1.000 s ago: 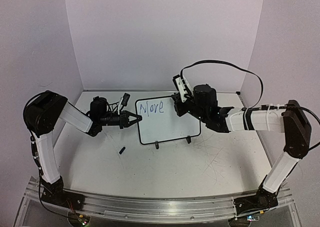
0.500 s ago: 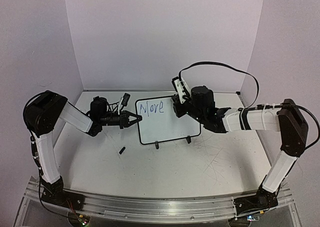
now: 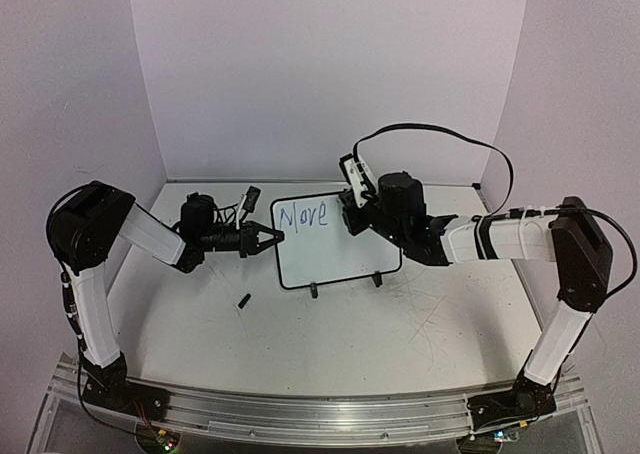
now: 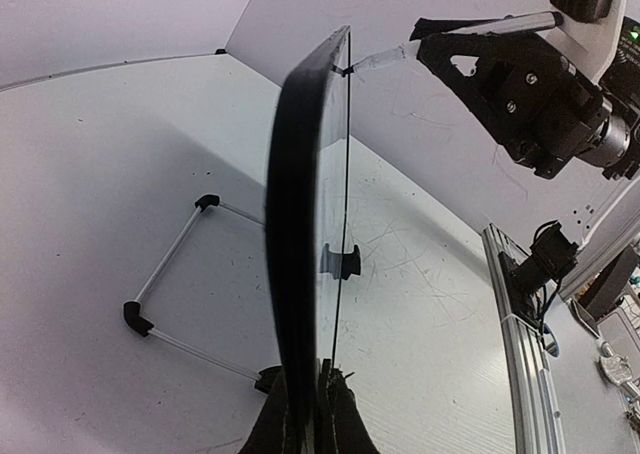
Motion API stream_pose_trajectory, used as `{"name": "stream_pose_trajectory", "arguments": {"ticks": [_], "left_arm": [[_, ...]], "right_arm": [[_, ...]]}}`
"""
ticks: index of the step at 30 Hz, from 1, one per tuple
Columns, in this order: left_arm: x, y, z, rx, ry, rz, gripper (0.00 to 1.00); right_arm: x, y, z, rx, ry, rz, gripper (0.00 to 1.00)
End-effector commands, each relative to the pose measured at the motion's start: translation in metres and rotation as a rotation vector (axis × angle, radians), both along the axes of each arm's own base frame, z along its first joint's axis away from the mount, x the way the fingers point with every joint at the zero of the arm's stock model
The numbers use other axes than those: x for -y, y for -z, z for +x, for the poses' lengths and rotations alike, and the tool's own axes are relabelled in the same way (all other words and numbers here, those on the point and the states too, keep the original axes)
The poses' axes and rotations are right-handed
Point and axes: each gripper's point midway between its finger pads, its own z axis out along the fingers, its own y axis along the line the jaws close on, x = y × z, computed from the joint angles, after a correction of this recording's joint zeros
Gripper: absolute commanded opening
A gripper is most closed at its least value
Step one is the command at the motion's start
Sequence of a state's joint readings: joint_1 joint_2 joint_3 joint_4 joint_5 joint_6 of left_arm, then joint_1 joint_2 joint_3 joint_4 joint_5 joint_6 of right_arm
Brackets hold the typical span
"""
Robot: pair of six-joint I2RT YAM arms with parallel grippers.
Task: Write a sentence on the whiteboard
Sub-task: Write on the whiteboard with the whiteboard marker without the cap.
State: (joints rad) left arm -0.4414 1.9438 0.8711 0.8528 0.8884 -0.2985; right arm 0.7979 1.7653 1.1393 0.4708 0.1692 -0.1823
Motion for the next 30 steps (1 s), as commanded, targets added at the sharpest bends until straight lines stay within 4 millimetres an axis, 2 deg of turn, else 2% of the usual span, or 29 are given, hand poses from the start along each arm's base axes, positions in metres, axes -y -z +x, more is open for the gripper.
{"name": "stream_pose_trajectory", "arguments": {"ticks": [1,22,25,30], "left_arm": [[-0.005,0.009,0.018,0.031,-0.093,0.072,0.00],[-0.002,0.009,0.017,0.031,-0.088,0.076,0.00],[-0.002,0.010,0.017,0.031,-0.088,0.078,0.00],[-0.002,0.011,0.018,0.029,-0.087,0.079,0.00]], "right_arm": [[-0.008,-0.004,0.001,0.004,-0.012,0.018,0.00],[-0.002,0.038,-0.020,-0.103,-0.010,-0.008,0.00],[-0.002,0.035,-0.020,-0.095,-0.007,-0.006,0.00],[-0.008,0.014,-0.022,-0.070,-0.046,0.028,0.00]]}}
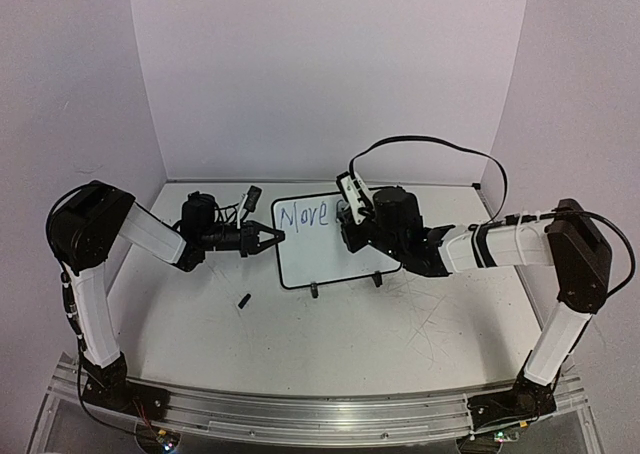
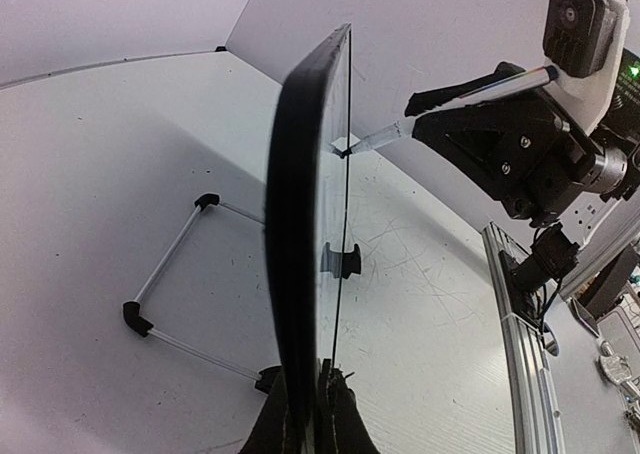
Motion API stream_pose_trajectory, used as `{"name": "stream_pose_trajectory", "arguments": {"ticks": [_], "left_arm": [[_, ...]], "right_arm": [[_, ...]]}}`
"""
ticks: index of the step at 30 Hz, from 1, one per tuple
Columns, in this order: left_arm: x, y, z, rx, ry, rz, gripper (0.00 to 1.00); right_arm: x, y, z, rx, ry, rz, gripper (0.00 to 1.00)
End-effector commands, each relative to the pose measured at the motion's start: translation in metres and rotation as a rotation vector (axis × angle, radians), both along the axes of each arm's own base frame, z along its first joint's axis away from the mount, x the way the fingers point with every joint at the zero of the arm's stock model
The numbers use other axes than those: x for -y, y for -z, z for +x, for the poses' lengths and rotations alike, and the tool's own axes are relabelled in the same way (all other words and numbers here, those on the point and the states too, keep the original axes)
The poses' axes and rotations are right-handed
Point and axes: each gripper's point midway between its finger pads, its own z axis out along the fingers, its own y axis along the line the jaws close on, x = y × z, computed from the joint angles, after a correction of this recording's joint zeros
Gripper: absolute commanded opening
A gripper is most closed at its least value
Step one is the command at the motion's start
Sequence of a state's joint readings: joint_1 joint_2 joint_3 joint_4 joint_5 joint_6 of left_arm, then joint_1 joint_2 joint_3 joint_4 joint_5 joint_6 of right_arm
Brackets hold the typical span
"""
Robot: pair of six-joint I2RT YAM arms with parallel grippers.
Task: Write a sentence on the whiteboard
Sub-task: Write on the whiteboard with the whiteboard marker without the cap.
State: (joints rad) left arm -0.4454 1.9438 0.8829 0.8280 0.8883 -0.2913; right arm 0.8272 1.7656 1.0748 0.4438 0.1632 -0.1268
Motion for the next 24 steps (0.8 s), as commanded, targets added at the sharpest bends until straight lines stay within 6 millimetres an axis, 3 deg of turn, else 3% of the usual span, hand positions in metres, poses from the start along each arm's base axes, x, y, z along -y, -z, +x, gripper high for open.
{"name": "stream_pose_trajectory", "arguments": {"ticks": [1,4,7,24], "left_arm": [[-0.004,0.010,0.018,0.035,-0.092,0.073,0.00],[-0.004,0.011,0.018,0.035,-0.092,0.075,0.00],[-0.004,0.012,0.018,0.032,-0.092,0.076,0.00],[-0.004,0.011,0.018,0.036,-0.093,0.078,0.00]], "right_arm": [[-0.005,-0.029,-0.004,0.030,-0.029,0.065,0.00],[-0.001,-0.052,-0.006,0.066,-0.030,0.113,0.00],[-0.001,-0.061,-0.004,0.080,-0.035,0.129,0.00],[-0.008,-0.044,0.014,0.074,-0.004,0.086,0.00]]}}
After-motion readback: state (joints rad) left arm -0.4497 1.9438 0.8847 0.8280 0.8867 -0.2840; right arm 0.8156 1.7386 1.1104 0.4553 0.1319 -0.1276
